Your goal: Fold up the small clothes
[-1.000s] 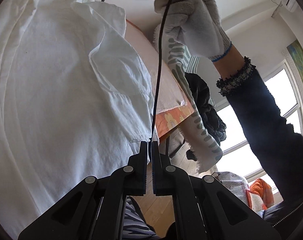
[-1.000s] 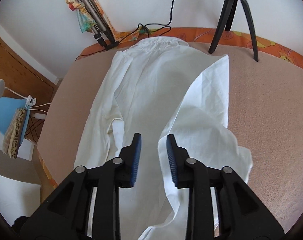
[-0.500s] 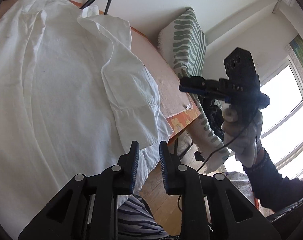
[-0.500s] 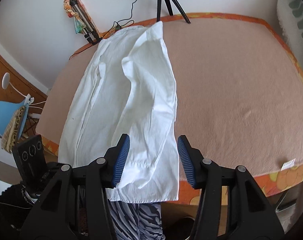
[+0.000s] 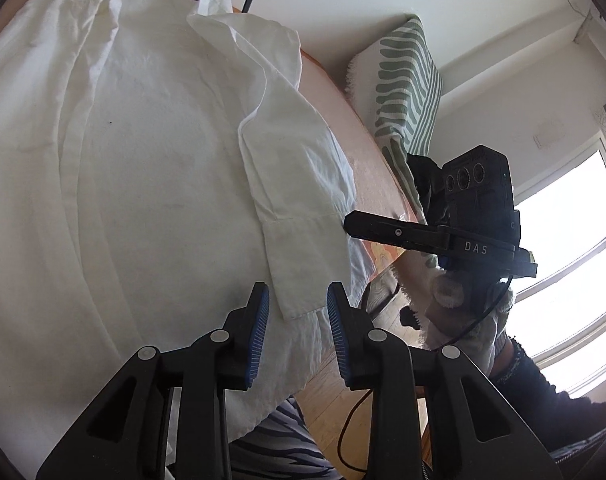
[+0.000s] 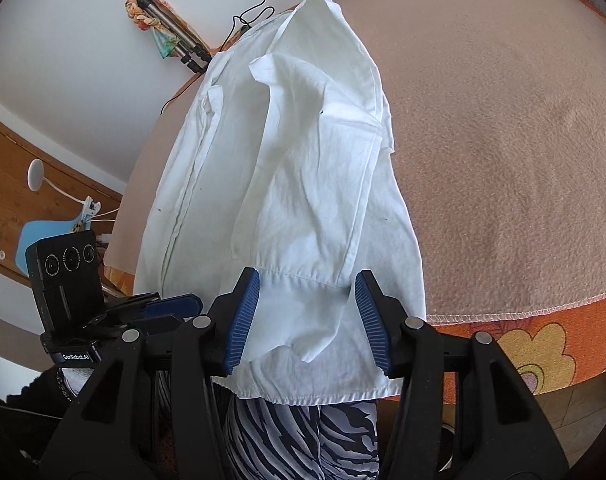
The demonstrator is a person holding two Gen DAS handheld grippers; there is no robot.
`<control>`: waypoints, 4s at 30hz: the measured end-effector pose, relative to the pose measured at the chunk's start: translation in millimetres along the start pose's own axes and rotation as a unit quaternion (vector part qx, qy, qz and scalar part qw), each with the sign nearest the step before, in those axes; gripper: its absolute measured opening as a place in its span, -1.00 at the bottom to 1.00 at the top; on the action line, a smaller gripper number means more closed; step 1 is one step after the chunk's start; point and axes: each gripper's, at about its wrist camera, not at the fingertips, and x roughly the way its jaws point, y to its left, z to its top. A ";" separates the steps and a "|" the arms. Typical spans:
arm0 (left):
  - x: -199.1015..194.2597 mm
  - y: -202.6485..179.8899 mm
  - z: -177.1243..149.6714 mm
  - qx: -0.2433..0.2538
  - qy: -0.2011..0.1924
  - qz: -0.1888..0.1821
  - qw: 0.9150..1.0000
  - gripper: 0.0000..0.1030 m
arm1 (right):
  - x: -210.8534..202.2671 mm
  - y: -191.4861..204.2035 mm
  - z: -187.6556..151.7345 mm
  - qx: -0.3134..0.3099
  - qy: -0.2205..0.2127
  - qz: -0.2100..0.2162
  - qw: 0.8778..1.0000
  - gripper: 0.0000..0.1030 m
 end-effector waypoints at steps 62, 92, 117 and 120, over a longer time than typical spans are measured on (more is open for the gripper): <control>30.6 -18.9 -17.5 0.001 -0.017 -0.076 0.997 -0.97 | 136.9 76.3 266.3 -0.110 0.056 -0.284 0.951 -0.92; 44.9 -23.8 -2.9 0.062 -0.025 0.014 0.998 -0.79 | 120.8 83.8 267.9 -0.126 0.076 -0.229 0.962 -0.05; 13.6 -18.7 -10.2 0.014 -0.048 0.002 0.999 -0.67 | 153.1 122.0 253.8 -0.183 0.078 -0.262 0.944 -0.96; 22.1 -19.4 -8.5 0.014 -0.038 0.009 0.999 -0.54 | 144.7 119.1 254.5 -0.176 0.103 -0.240 0.949 -0.82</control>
